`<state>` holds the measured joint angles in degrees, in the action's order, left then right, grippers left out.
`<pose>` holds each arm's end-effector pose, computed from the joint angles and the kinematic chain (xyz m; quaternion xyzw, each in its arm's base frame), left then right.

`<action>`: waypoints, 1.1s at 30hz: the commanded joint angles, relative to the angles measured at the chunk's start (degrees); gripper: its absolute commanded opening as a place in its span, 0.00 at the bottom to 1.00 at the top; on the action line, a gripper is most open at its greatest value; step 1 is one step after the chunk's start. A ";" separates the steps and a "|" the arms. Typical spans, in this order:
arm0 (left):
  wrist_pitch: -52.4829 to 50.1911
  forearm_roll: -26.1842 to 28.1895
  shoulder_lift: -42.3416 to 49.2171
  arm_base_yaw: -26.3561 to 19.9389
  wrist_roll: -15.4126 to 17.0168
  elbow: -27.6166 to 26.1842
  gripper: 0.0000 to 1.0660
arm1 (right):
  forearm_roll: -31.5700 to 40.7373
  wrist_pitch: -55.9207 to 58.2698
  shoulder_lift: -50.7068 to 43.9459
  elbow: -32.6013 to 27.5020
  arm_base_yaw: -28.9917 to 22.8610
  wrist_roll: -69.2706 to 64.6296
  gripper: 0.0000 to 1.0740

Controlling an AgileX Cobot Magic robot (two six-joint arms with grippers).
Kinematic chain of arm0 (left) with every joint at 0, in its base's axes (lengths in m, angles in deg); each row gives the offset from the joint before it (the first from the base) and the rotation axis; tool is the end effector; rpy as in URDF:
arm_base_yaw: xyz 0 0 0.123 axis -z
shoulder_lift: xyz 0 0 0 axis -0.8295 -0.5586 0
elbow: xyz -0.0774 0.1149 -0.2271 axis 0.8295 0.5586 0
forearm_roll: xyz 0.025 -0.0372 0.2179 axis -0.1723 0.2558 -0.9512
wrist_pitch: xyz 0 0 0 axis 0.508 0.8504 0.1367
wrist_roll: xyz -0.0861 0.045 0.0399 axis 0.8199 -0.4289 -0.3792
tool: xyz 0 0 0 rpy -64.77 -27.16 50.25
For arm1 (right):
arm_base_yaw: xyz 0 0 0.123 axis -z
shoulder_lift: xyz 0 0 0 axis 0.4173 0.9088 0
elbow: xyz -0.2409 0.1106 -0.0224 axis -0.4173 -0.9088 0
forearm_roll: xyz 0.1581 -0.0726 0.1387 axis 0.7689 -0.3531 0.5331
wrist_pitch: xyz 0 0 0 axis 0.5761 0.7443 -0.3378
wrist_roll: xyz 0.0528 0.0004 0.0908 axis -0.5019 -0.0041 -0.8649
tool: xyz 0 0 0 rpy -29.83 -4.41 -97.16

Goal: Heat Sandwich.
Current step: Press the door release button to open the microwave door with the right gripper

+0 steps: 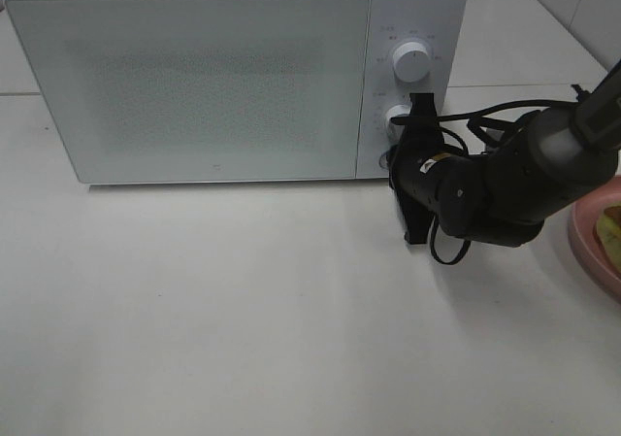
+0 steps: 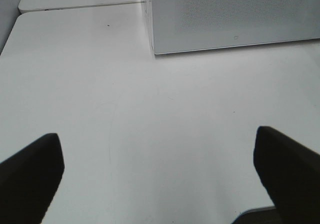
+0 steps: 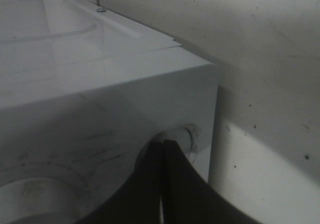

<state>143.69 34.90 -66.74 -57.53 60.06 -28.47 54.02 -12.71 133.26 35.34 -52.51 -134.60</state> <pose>0.0008 -0.0137 0.2583 0.0570 0.8448 -0.0270 0.5314 0.3426 0.1385 0.0985 0.5712 0.6089 0.4093 0.3680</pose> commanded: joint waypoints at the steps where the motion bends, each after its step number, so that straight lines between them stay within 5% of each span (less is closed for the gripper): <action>1: -0.46 0.00 1.49 0.40 0.40 0.11 0.92 | 0.57 -9.91 -0.46 3.44 0.52 1.26 0.00; 14: -0.46 0.00 1.49 0.40 0.40 0.11 0.92 | 3.04 -15.76 4.35 9.97 0.57 5.56 0.00; 33: -0.46 0.00 1.49 0.40 0.40 0.11 0.92 | 2.46 -14.09 3.72 8.48 0.40 5.90 0.00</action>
<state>143.69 34.90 -66.74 -57.53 60.06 -28.47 61.01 -14.88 137.85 40.04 -54.34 -129.90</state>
